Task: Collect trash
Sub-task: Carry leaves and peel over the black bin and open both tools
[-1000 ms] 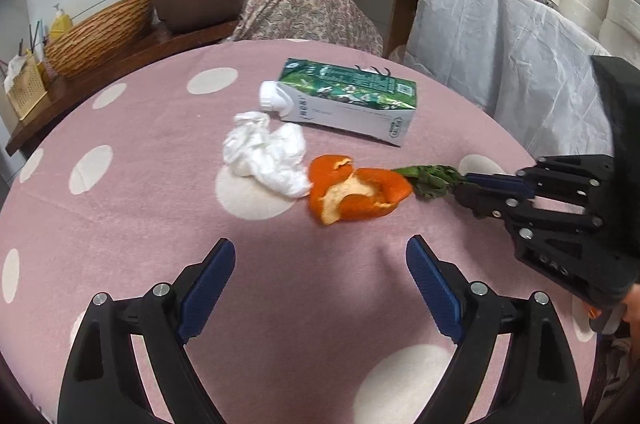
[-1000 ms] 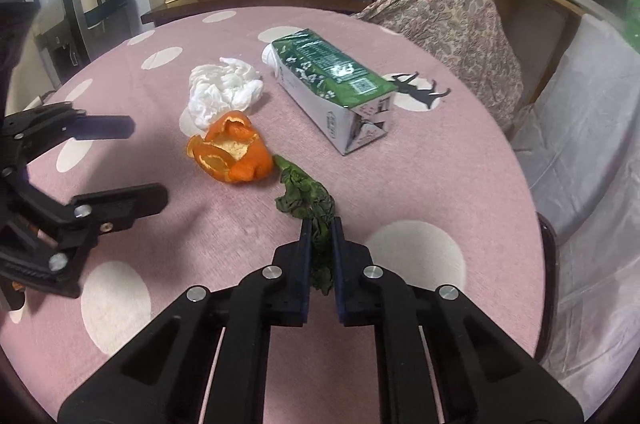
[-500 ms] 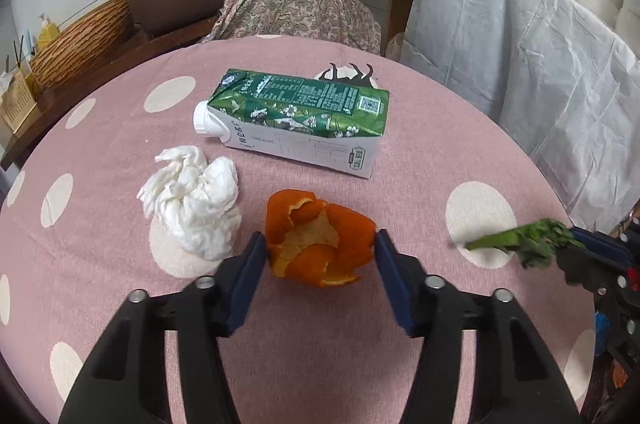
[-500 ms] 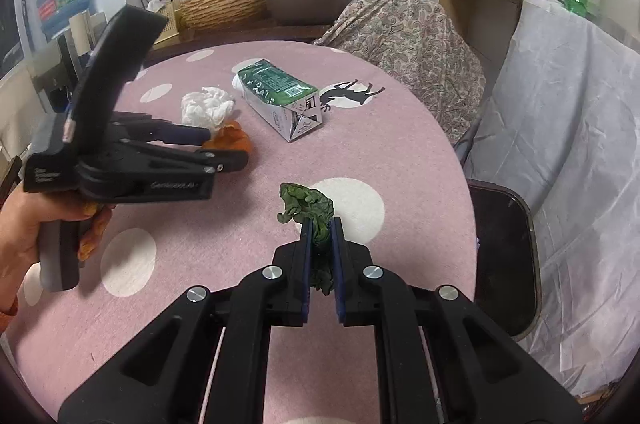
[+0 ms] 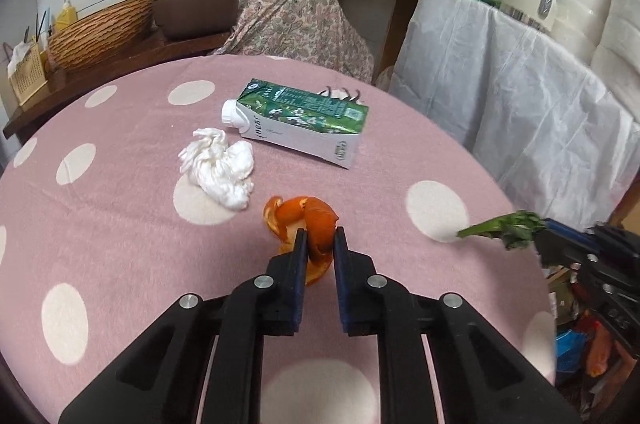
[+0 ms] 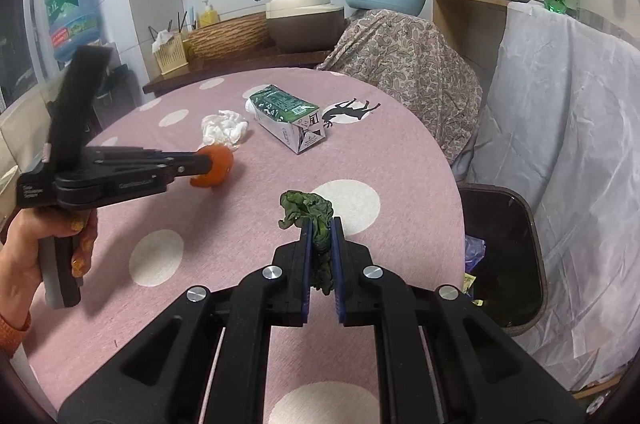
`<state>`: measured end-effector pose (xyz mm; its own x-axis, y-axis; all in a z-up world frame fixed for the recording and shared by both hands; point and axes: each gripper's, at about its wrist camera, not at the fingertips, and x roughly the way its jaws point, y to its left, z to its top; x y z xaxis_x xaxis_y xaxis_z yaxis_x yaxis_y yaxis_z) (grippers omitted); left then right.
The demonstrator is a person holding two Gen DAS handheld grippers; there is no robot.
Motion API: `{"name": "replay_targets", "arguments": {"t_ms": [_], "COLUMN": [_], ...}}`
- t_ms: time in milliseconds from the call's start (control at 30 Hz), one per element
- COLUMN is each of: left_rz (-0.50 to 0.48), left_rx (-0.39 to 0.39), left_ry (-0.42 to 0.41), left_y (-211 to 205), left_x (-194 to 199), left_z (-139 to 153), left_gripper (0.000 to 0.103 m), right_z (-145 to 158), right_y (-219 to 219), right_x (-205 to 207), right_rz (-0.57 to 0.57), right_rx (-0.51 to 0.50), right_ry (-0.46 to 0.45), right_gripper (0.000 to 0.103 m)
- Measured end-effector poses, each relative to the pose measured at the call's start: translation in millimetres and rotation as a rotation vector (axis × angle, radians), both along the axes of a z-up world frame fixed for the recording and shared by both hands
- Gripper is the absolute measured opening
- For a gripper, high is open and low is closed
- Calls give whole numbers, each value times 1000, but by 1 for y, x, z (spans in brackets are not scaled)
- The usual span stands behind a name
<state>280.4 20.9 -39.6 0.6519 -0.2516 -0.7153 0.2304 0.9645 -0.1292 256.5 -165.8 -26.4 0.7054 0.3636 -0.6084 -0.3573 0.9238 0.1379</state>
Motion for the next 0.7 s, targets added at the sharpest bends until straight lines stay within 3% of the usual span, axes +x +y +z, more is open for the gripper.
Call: {"name": "replay_targets", "arguments": {"t_ms": [133,333,500,700], "left_rz": [-24,-113,-202,-292], "left_rx": [-50,-83,-86,-89], "left_ry": [-31,-69,-96,-60], "left_y": [-13,-64,-116,-175], "left_x": [-24,-36,-29,-9], "left_z": [9,26,40,42], "left_gripper": [14,14,14,14], "right_z": [-2,3,10,-2], "right_y": [-8,-34,-77,-132], "right_x": [-14,-27,-36,-29], "right_rz": [-1,-42,-130,-252], "right_rx": [25,44,57,43], "right_ry": [-24,-56,-84,-56], "right_gripper": [10,10,10,10]}}
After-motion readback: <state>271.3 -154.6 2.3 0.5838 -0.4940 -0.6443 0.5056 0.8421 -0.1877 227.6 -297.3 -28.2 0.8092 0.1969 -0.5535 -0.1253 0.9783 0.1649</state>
